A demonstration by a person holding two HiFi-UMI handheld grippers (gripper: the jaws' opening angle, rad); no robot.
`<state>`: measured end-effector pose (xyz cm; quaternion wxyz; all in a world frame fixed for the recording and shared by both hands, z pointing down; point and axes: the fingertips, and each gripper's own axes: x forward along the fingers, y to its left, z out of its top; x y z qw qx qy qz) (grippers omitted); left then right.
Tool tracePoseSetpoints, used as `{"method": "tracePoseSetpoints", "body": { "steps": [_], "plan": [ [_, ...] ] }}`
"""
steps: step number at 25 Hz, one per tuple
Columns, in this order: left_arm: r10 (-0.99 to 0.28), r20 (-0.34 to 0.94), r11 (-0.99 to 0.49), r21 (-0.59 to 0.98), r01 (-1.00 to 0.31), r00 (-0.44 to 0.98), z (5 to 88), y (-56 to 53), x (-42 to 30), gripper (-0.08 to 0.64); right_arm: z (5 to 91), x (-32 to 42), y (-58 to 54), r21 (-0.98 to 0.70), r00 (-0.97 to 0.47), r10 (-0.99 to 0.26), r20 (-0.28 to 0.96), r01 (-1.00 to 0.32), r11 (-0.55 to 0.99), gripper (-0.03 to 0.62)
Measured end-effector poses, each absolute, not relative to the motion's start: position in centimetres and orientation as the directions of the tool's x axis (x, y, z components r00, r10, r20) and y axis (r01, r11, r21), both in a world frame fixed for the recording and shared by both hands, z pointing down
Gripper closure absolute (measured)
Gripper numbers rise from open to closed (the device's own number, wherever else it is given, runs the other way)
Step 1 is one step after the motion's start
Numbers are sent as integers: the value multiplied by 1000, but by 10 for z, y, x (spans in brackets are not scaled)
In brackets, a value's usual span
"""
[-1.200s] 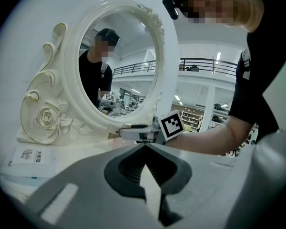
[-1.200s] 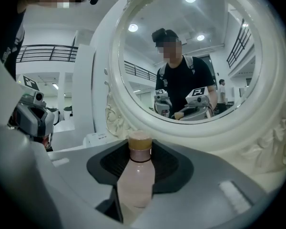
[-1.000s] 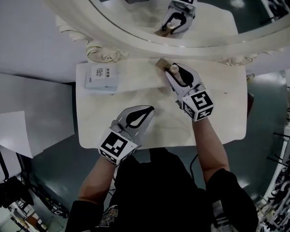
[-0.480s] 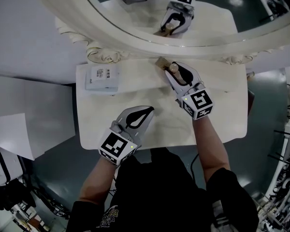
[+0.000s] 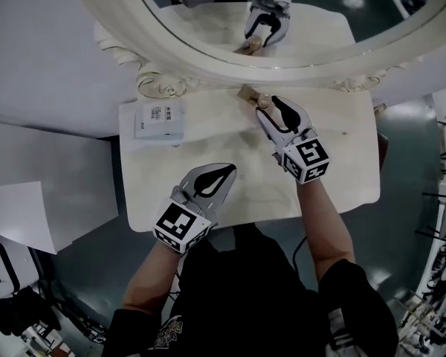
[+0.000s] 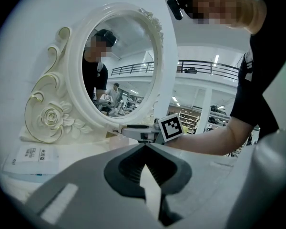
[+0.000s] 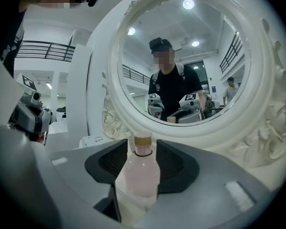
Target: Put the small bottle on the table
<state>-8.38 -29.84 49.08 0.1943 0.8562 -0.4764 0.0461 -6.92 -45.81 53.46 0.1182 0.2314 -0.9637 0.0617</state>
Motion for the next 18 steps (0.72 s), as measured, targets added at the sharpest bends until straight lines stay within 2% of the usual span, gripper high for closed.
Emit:
{"method": "tracePoseSetpoints", "body": {
  "steps": [4,6,7,8,18],
  "plan": [
    [-785,249,-502,282,-818,568,482,-290,-83,560,523,-51,-447,-62,-838,-489,241,-516,854,422],
    [-777,239,-519,282,-807,583,477,-284,-83,560,517,-42,-439,-69,-825,-515,234,-542,837,483],
    [-772,237,-528,278,-803,590,474,-281,-82,560,513,-38,-434,-83,-822,-522,230,-551,830,557],
    [-767,238,-536,272,-799,596,472,-277,-82,560,510,-35,-428,-104,-821,-525,224,-555,825,569],
    [-743,266,-564,245,-788,614,465,-234,-93,560,485,-18,-350,-164,-811,-546,212,-580,798,569]
  ]
}}
